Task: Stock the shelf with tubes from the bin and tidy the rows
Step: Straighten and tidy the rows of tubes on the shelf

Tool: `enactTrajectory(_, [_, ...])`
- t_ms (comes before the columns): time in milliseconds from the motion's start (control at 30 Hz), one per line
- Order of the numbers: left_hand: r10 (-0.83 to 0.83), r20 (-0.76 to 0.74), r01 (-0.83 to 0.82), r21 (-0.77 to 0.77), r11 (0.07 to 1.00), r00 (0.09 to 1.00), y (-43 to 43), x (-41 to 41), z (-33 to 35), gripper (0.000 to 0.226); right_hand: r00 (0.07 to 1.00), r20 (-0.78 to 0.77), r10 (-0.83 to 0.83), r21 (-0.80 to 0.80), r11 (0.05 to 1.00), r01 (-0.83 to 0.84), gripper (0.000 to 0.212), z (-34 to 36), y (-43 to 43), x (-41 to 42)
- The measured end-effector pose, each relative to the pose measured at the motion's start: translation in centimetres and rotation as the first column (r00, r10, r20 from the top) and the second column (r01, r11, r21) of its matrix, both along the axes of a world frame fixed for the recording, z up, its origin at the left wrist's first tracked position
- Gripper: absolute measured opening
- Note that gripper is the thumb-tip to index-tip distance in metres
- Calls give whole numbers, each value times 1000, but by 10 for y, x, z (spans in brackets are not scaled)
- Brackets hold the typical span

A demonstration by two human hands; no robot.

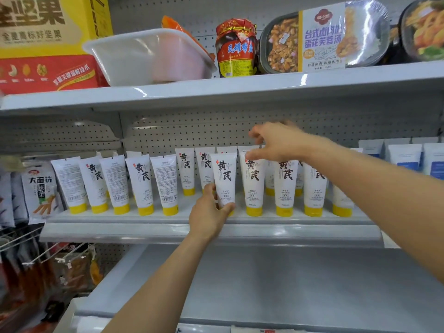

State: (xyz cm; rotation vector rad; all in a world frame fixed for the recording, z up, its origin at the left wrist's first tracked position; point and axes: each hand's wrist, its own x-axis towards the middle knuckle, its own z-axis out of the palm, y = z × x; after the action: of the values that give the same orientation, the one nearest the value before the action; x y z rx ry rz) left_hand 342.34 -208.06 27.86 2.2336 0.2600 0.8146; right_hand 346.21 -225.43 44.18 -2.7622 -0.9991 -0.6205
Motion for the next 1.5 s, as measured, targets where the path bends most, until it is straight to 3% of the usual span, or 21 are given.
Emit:
enactTrajectory(100, [-8, -1, 8, -2, 1000, 1000, 1, 1, -1, 59, 978, -207, 10, -87, 996, -28, 47, 3, 7, 14])
enactTrajectory(267, [-20, 10, 20, -4, 1000, 1000, 4, 1, -3, 58, 961, -272, 59, -65, 995, -79, 18, -6, 9, 24])
enactTrajectory(633, [-15, 9, 16, -13, 1000, 1000, 4, 2, -2, 59, 940, -324, 105, -17, 993, -117, 14, -9, 7, 30])
enactTrajectory(767, [-58, 19, 60, -66, 996, 998, 4, -4, 2, 71, 937, -327, 119, -35, 990, -138, 18, -10, 5, 33])
enactTrajectory(867, [-11, 130, 5, 44, 999, 992, 11, -24, 7, 71, 953, -264, 149, 36, 989, -145, 36, -8, 2, 34])
enactTrajectory(1000, [48, 281, -106, 194, 975, 959, 46, -55, 16, 52, 972, -25, 232, 190, 956, -223, 44, -3, 15, 24])
enactTrajectory(1133, [191, 426, -260, 111, 959, 885, 98, -71, 24, 45, 947, 144, 286, 240, 919, -314, 30, 4, 53, 4])
enactTrajectory(1300, [269, 389, -285, -18, 958, 881, 145, -63, 24, 59, 913, 155, 376, 138, 907, -397, 19, 8, 128, -16])
enactTrajectory(1400, [222, 356, -220, -45, 974, 908, 157, -56, 21, 69, 915, 75, 396, 70, 913, -401, 27, 4, 172, -21])
enactTrajectory(1500, [160, 339, -150, -56, 987, 927, 164, -48, 15, 70, 951, 72, 301, -97, 951, -293, 46, -4, 203, -18])
